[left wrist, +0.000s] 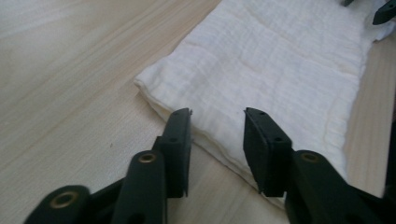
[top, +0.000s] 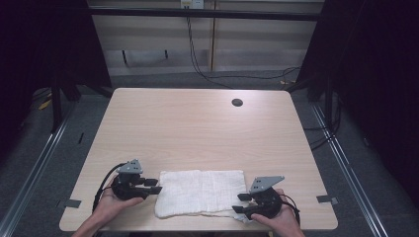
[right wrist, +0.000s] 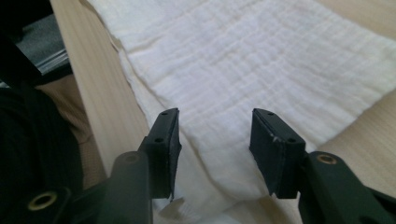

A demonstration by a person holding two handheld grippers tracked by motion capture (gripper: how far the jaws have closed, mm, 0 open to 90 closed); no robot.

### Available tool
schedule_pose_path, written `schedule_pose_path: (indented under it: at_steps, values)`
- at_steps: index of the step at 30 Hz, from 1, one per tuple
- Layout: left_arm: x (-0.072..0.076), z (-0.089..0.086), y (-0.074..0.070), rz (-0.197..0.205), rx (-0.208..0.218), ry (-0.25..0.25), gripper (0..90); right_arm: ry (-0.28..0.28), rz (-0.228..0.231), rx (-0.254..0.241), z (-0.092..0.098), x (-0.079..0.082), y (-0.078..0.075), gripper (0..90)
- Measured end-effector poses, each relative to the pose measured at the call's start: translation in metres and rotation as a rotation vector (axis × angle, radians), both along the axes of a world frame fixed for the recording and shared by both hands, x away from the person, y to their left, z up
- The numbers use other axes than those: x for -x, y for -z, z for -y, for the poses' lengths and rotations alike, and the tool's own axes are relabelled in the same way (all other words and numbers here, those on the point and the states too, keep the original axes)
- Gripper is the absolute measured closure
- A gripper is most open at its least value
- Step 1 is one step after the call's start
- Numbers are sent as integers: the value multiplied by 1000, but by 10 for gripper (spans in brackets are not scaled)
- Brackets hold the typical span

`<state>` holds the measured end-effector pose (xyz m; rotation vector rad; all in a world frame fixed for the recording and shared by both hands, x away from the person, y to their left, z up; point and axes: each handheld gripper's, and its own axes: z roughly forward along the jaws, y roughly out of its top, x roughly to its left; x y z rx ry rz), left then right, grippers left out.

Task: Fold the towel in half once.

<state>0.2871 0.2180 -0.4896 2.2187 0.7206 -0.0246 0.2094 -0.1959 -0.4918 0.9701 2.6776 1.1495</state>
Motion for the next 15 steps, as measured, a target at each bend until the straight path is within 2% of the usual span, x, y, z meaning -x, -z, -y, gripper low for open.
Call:
schedule_pose_path:
  at_steps: [1,3,4,6,7,8,9,10,12,15]
  values:
    - [1,2,1,1,-4,5,586,-20,19,30,-4,1,2,475]
    - [0,4,2,0,0,10,585,-22,25,35,-5,2,2,470]
    - [0,6,3,5,-2,2,582,-21,46,50,-7,4,2,471]
    - [-3,11,6,11,-25,-16,580,-19,94,82,-11,8,3,500]
    - [-3,13,7,17,-28,-16,575,-12,99,98,-11,10,3,512]
    - [-4,14,6,16,-30,-14,576,-6,100,105,-11,10,2,527]
    - [-3,16,6,24,-39,-16,582,-1,95,109,-10,9,1,620]
    - [-3,16,6,24,-39,-16,605,-1,95,109,-10,9,1,620]
    - [-3,18,5,23,-48,-13,612,13,91,104,-7,6,1,699]
    - [-5,24,7,27,-39,3,731,26,65,108,-4,2,0,769]
